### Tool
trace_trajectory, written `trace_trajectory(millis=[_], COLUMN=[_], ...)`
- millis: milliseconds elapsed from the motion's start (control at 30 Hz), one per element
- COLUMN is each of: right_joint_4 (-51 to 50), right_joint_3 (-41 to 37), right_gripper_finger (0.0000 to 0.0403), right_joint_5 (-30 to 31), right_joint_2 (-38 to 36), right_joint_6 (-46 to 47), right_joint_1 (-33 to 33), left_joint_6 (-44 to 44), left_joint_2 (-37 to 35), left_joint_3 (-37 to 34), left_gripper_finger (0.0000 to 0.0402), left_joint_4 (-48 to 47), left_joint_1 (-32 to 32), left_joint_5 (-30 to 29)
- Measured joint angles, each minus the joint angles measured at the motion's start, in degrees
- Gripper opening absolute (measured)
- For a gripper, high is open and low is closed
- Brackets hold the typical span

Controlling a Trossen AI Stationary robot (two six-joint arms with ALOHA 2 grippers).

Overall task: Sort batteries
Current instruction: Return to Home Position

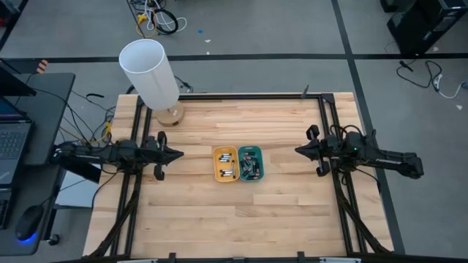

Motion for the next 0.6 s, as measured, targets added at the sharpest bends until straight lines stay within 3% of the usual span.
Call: trace_trajectory(millis=[600], right_joint_4=[-0.1], right_joint_3=[0.0], right_gripper_finger=[0.0006], right_joint_5=[0.1], right_joint_2=[0.0], right_joint_6=[1.4], right_joint_1=[0.0], left_joint_6=[0.7], left_joint_2=[-0.3], left_joint_3=[-0.7], left_gripper_finger=[0.0017], left_joint_4=[2.2], left_joint_1=[0.0], left_joint_5=[0.4])
